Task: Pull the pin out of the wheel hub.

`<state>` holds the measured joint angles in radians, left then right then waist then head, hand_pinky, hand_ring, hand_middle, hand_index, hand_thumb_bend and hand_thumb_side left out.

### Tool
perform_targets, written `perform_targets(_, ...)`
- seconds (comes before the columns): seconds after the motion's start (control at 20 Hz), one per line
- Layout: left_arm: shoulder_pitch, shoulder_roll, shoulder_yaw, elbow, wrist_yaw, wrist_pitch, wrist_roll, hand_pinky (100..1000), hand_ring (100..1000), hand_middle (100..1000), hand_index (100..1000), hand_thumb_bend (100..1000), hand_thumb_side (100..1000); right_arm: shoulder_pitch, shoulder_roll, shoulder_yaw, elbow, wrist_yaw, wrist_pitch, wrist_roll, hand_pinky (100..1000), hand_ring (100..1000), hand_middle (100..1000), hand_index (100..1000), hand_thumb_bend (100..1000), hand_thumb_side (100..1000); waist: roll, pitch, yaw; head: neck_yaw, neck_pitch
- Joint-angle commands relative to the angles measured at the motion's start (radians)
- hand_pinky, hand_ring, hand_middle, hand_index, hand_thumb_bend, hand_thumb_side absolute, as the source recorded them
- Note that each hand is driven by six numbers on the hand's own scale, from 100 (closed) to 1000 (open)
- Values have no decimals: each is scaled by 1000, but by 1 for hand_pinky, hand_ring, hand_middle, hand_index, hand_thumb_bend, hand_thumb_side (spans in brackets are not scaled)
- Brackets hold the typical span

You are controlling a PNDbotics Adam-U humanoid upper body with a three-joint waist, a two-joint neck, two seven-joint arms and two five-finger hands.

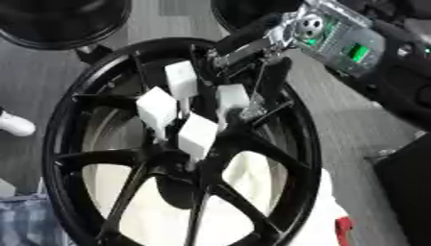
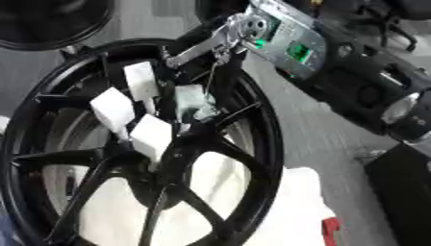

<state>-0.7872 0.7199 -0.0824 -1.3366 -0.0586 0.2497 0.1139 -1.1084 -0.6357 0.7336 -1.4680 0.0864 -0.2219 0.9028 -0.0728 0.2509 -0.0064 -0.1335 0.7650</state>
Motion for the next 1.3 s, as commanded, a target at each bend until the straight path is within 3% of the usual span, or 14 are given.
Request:
perform_targets(0.05, -11, 25, 12, -9, 2, 3, 2, 789, 796, 700, 845, 100, 862, -11, -35, -23, 5, -7, 9, 4, 667, 598, 519, 719, 253, 100, 5, -21, -3, -1, 5)
perform_targets(0.1, -11, 26, 12, -9, 2, 3, 2, 789, 796, 700, 845, 100, 862, -8, -40, -25, 4, -7, 15, 1, 684, 619, 538, 734, 270, 109, 5, -21, -3, -2, 5)
perform_targets(0.3, -12, 28, 11, -12, 0, 2, 2, 790, 796, 700, 845, 100, 861, -2, -53, -28, -11, 19, 24, -8, 772, 763, 671, 802, 287, 301, 5, -21, -5, -1, 5)
perform_targets(0.5, -12, 28, 11, -14, -2, 2, 1, 790, 796, 700, 844, 100, 861, 4, -58, -28, -14, 62, 26, -9, 802, 812, 734, 833, 259, 385, 5, -22, -6, -2, 5)
perform_targets(0.9, -11, 31, 12, -15, -3, 2, 1, 790, 796, 700, 840, 100, 860, 5, -56, -34, 0, 103, 43, -24, 775, 781, 710, 833, 253, 391, 6, -21, -10, -3, 5)
perform_targets(1.15, -9, 30, 12, -14, -3, 2, 0, 790, 795, 700, 839, 100, 859, 6, -55, -36, 6, 116, 51, -30, 763, 757, 687, 826, 223, 441, 6, -21, -9, -3, 5)
perform_targets(1.3, -9, 30, 12, -14, -3, 2, -1, 790, 795, 700, 837, 100, 858, 5, -53, -36, 5, 119, 57, -39, 744, 714, 628, 808, 176, 501, 6, -21, -9, -4, 5)
